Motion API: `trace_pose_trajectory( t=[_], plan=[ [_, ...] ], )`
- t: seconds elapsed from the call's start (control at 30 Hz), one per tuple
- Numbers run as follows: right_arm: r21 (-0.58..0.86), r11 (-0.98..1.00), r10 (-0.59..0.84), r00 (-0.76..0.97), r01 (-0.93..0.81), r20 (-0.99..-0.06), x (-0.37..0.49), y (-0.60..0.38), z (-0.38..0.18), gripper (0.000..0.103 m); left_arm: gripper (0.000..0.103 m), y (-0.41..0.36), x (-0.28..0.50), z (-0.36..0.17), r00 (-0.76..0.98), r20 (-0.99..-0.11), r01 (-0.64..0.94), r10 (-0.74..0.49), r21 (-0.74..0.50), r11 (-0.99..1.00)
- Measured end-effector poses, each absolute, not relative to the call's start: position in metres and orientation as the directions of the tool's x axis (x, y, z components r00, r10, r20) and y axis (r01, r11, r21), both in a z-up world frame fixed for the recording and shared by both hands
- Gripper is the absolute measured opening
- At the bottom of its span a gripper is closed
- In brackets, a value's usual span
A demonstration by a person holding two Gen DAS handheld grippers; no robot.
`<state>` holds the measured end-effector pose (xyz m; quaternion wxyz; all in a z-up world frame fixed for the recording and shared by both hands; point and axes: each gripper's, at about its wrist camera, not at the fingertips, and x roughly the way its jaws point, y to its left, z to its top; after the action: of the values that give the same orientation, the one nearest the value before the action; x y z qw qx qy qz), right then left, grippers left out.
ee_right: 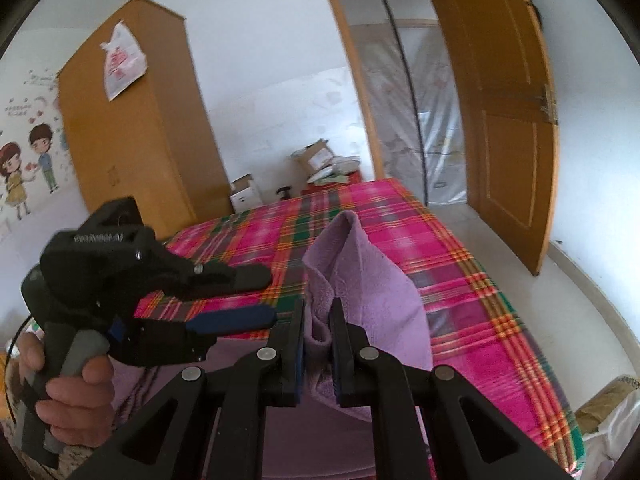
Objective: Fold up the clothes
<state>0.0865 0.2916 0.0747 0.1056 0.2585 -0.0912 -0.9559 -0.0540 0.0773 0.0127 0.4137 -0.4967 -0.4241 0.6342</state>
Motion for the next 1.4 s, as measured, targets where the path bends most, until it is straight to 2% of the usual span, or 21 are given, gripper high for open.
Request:
trace_pose_trajectory(
  t=[0.37,0.57,0.63,0.7,1.07,1.2,1.27,1.33,1.4],
  plan=[
    [0.207,-0.941,-0.336,-0.800,0.267,-0.497,0.085,0.237,0.068,0.010,0.030,0.031,-0.046,0.034,-0.257,-0.273,-0.136,0.927,-0.940,-0.314],
    [0.221,-0.924,-0.382,-0.766,0.312,-0.517,0.083,0.215,0.051,0.011,0.030,0.006,-0.041,0.025,-0.294,-0.315,-0.083,0.902,-0.932,-0.352],
    [0.231,-0.920,-0.393,-0.754,0.318,-0.526,0.081,0.210,0.045,0.010,0.035,-0.006,-0.040,0.019,-0.311,-0.333,-0.053,0.890,-0.929,-0.366],
    [0.238,-0.920,-0.392,-0.750,0.311,-0.532,0.081,0.209,0.040,0.011,0.043,-0.009,-0.042,0.011,-0.306,-0.346,-0.019,0.887,-0.929,-0.370],
    [0.226,-0.920,-0.392,-0.733,0.320,-0.556,0.085,0.206,0.025,0.011,0.044,0.017,-0.064,-0.025,-0.197,-0.437,0.051,0.878,-0.899,-0.436],
    [0.227,-0.920,-0.392,-0.726,0.321,-0.565,0.085,0.208,0.024,0.011,0.044,0.025,-0.070,-0.036,-0.167,-0.419,0.074,0.893,-0.908,-0.412],
    [0.226,-0.922,-0.388,-0.725,0.315,-0.569,0.088,0.211,0.025,0.013,0.040,0.027,-0.071,-0.035,-0.170,-0.416,0.058,0.893,-0.909,-0.412],
    [0.228,-0.924,-0.383,-0.728,0.308,-0.569,0.095,0.217,0.026,0.014,0.020,0.030,-0.071,-0.032,-0.177,-0.410,0.037,0.895,-0.911,-0.410],
    [0.248,-0.916,-0.400,-0.735,0.315,-0.548,0.108,0.228,0.027,0.018,0.017,0.033,-0.073,-0.029,-0.168,-0.403,0.026,0.900,-0.914,-0.405]
  ],
)
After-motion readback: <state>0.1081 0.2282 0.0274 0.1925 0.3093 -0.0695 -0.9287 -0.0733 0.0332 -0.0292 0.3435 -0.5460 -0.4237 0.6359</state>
